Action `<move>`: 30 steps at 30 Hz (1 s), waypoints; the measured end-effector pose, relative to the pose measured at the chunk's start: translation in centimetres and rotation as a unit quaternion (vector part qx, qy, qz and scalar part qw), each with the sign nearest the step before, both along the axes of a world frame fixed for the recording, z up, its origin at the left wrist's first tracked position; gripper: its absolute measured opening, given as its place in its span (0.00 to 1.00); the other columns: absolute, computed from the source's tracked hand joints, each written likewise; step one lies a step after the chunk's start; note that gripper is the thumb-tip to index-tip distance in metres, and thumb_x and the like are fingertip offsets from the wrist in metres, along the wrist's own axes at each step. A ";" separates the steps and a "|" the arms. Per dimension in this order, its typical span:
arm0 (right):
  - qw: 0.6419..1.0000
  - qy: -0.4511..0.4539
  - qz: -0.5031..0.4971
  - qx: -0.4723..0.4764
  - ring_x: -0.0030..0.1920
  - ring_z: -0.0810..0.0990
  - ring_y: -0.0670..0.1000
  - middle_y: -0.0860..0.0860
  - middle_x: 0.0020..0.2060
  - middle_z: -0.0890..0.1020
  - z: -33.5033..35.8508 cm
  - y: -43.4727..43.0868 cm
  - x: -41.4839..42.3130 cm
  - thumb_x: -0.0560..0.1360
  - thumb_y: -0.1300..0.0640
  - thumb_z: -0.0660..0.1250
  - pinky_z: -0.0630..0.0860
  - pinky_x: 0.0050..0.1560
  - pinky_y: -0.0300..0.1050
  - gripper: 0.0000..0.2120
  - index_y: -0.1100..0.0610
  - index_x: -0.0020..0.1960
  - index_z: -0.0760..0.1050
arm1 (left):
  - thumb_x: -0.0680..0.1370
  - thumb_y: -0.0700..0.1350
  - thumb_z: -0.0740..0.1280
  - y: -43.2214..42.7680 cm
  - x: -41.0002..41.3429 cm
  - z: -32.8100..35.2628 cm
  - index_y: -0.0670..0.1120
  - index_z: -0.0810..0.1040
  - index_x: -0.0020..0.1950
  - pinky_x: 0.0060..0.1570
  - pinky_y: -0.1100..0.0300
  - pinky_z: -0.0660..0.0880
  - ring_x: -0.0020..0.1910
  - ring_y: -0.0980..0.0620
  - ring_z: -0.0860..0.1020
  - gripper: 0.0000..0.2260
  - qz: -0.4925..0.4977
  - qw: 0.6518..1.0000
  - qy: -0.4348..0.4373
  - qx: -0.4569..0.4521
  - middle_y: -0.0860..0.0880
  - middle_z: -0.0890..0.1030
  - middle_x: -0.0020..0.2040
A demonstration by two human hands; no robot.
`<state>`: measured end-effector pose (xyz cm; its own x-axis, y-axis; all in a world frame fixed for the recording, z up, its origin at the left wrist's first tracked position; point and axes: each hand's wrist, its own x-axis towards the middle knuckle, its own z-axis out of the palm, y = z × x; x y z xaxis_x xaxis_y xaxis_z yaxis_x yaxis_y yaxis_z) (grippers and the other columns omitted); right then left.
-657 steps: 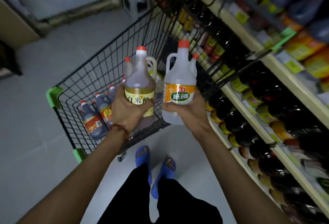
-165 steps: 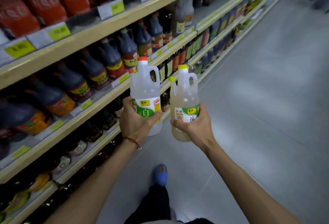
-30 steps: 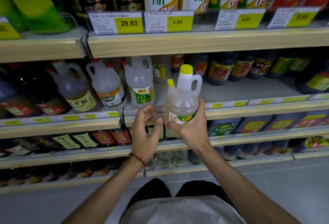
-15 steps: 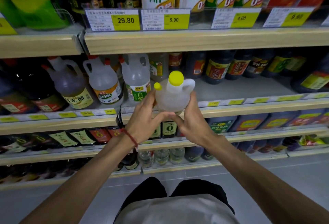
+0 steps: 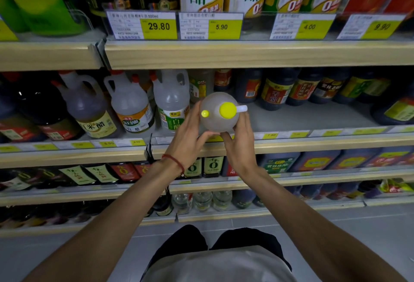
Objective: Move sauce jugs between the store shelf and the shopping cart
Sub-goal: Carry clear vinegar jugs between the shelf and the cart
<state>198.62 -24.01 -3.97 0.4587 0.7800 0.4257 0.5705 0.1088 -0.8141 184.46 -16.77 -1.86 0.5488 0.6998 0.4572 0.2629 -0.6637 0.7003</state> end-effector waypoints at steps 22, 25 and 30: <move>0.999 0.023 0.007 -0.038 0.60 0.81 0.38 0.42 0.61 0.84 0.1 2.3 3.0 0.77 0.50 0.76 0.82 0.60 0.43 0.30 0.48 0.76 0.72 | 0.74 0.52 0.76 2.5 3.6 -2.2 0.58 0.70 0.76 0.69 0.46 0.74 0.67 0.55 0.78 0.31 0.063 0.964 -0.150 -0.208 0.55 0.81 0.67; 0.999 0.035 -0.002 -0.037 0.62 0.81 0.39 0.41 0.63 0.84 -0.1 2.3 2.8 0.78 0.48 0.76 0.81 0.63 0.45 0.30 0.48 0.77 0.70 | 0.74 0.54 0.75 2.4 4.0 -1.8 0.57 0.73 0.74 0.68 0.49 0.75 0.65 0.56 0.79 0.29 0.067 0.961 -0.151 -0.222 0.55 0.82 0.64; 0.996 0.029 0.026 -0.079 0.65 0.79 0.43 0.43 0.66 0.81 0.1 2.2 2.4 0.79 0.53 0.74 0.76 0.65 0.36 0.34 0.49 0.80 0.65 | 0.75 0.57 0.72 2.3 4.0 -1.5 0.53 0.76 0.71 0.66 0.50 0.77 0.63 0.58 0.80 0.25 0.097 0.964 -0.126 -0.215 0.56 0.83 0.62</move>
